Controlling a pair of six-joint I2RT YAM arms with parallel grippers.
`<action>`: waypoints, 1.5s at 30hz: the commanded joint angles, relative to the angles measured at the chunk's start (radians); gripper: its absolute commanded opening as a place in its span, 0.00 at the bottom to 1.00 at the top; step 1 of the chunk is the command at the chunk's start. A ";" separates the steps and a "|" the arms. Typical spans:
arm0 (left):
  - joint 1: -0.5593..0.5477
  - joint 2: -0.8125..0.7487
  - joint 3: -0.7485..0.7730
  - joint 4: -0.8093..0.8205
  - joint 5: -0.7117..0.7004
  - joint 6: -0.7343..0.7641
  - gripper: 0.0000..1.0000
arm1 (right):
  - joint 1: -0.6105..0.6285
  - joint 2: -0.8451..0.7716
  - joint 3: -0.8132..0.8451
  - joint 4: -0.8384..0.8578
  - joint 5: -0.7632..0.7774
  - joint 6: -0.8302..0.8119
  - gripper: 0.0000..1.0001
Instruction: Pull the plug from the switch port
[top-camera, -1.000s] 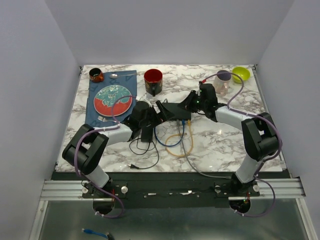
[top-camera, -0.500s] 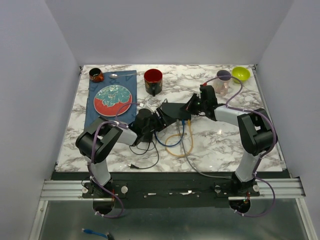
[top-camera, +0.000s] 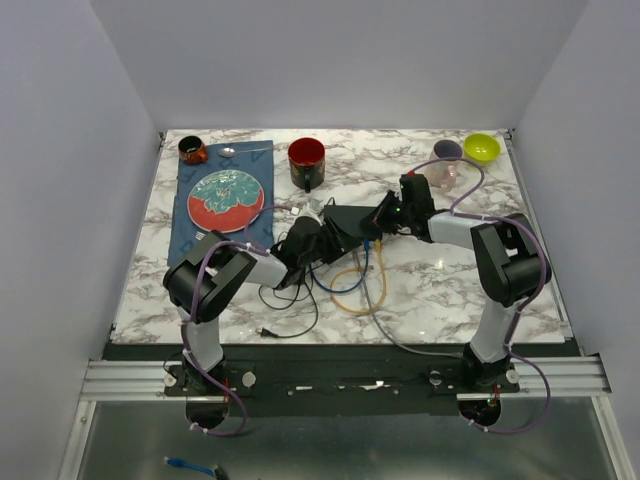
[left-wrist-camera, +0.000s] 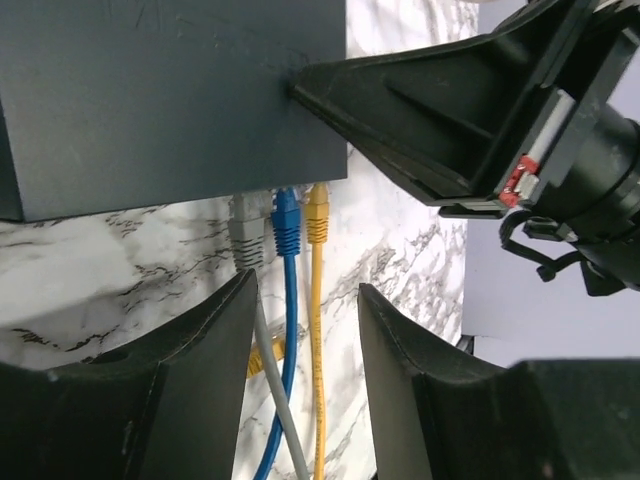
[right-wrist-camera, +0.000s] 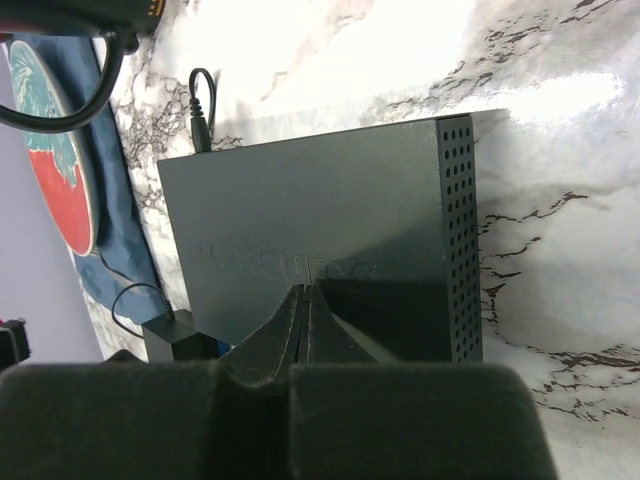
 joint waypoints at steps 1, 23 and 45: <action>-0.005 0.031 0.033 -0.116 -0.070 0.000 0.54 | -0.002 0.053 -0.016 -0.057 0.006 -0.003 0.01; 0.027 0.141 0.048 0.026 -0.067 -0.124 0.50 | -0.002 0.065 -0.021 -0.070 0.016 0.002 0.01; 0.001 0.163 0.085 0.008 -0.129 -0.209 0.45 | -0.002 0.063 -0.019 -0.066 0.016 0.002 0.01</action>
